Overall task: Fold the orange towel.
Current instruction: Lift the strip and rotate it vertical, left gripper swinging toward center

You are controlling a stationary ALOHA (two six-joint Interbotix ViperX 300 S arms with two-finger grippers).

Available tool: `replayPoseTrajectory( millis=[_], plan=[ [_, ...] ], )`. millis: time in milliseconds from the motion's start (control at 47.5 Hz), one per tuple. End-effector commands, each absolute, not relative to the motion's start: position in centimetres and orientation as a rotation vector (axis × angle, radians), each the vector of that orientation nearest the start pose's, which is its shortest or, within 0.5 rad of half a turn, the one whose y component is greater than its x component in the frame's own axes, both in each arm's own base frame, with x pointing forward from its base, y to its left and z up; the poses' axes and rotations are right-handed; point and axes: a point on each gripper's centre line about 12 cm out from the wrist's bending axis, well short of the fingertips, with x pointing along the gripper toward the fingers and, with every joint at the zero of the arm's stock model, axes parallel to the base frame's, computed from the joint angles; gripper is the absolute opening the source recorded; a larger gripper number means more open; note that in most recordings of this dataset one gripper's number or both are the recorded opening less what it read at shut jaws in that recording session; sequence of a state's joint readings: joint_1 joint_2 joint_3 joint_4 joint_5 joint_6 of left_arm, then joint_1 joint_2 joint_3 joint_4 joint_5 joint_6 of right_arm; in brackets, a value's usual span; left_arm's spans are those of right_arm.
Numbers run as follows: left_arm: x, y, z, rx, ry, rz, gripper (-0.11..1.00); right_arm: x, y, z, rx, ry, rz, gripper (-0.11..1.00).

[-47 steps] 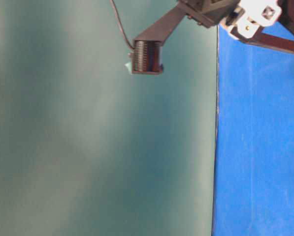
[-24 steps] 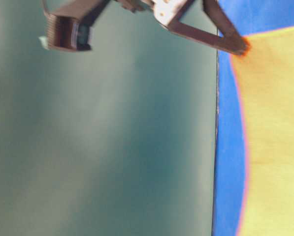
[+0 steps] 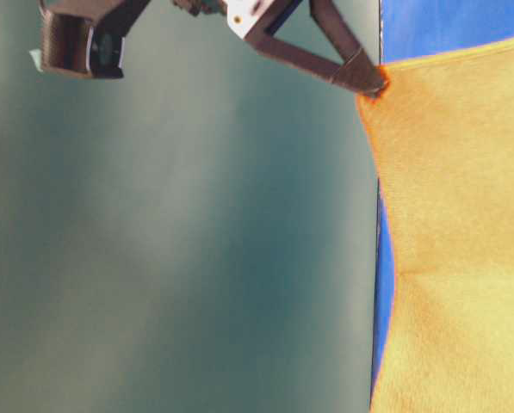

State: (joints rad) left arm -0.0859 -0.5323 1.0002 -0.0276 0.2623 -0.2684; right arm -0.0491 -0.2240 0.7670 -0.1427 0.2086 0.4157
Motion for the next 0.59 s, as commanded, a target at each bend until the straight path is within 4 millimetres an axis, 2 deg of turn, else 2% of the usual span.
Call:
replayPoseTrajectory(
  millis=[0, 169, 316, 569],
  plan=[
    [27.2, -3.4, 21.5, -0.238, 0.662, -0.028, 0.04, 33.8, -3.8, 21.0, 0.267, 0.689, -0.217, 0.03],
    [30.0, -4.9, 21.4, -0.196, 0.631, -0.078, 0.04, 33.8, -7.8, 21.4, 0.242, 0.672, -0.312, 0.03],
    [33.2, -5.8, 21.9, -0.126, 0.579, -0.117, 0.04, 33.7, -11.5, 21.8, 0.222, 0.658, -0.4, 0.03],
    [38.7, -6.7, 23.1, 0.007, 0.516, -0.159, 0.04, 34.1, -16.1, 22.5, 0.173, 0.645, -0.492, 0.03]
  ],
)
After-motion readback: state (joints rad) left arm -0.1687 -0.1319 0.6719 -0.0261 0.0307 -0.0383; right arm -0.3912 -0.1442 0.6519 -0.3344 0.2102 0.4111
